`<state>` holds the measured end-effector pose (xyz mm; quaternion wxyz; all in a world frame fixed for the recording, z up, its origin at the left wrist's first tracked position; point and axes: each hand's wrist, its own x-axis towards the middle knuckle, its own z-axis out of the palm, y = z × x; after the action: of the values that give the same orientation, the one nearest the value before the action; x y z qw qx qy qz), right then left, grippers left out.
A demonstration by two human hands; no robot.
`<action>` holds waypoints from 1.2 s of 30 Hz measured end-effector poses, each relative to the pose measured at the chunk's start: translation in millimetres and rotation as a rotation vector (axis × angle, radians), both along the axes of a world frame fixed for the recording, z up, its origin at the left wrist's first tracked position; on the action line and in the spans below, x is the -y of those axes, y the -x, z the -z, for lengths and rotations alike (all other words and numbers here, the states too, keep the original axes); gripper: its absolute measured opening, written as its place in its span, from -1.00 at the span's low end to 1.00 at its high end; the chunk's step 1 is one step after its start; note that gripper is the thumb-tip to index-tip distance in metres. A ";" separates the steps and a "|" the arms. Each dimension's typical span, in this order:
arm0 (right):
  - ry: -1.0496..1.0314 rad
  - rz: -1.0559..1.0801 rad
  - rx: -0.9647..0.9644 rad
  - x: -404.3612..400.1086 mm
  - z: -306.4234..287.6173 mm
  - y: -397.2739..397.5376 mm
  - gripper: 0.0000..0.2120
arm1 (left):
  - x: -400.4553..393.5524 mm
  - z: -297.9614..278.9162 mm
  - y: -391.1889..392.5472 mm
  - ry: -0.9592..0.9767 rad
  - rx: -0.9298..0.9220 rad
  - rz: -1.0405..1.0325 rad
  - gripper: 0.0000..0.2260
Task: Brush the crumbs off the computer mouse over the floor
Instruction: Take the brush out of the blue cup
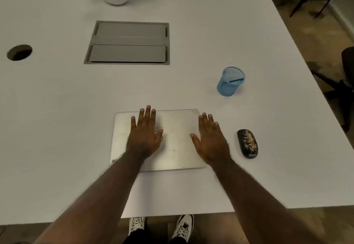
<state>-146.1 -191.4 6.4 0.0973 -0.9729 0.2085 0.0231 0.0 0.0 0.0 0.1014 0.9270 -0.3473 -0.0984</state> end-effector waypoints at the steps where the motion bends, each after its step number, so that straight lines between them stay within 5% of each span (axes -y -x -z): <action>1: -0.001 0.003 -0.010 -0.2 -0.5 -0.1 -0.34 | 0.1 2.6 -0.1 -0.015 0.007 -0.006 -0.35; 8: -0.096 -0.045 0.138 27.1 -20.1 -13.1 -0.45 | 4.2 25.5 -5.3 -0.030 0.049 0.006 -0.40; 13: 0.123 0.123 0.381 103.5 -49.6 -49.2 -0.51 | 4.3 45.4 -6.2 0.009 0.050 0.002 -0.44; 17: 0.206 0.349 0.150 163.0 -61.8 -67.9 -0.55 | 2.4 54.9 -8.0 0.033 0.058 0.001 -0.44; 24: 0.165 0.417 -0.210 206.4 -68.8 -97.1 -0.67 | 1.9 56.4 -7.6 0.029 0.069 -0.014 -0.44; 36: 0.325 0.419 -0.257 214.7 -64.2 -128.2 -0.80 | 2.9 59.9 -9.2 0.039 0.044 -0.032 -0.43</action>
<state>-17.8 -406.1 70.6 -0.0845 -0.9005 0.4166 0.0919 9.2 -2.9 -59.9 0.1133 0.9323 -0.3364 -0.0694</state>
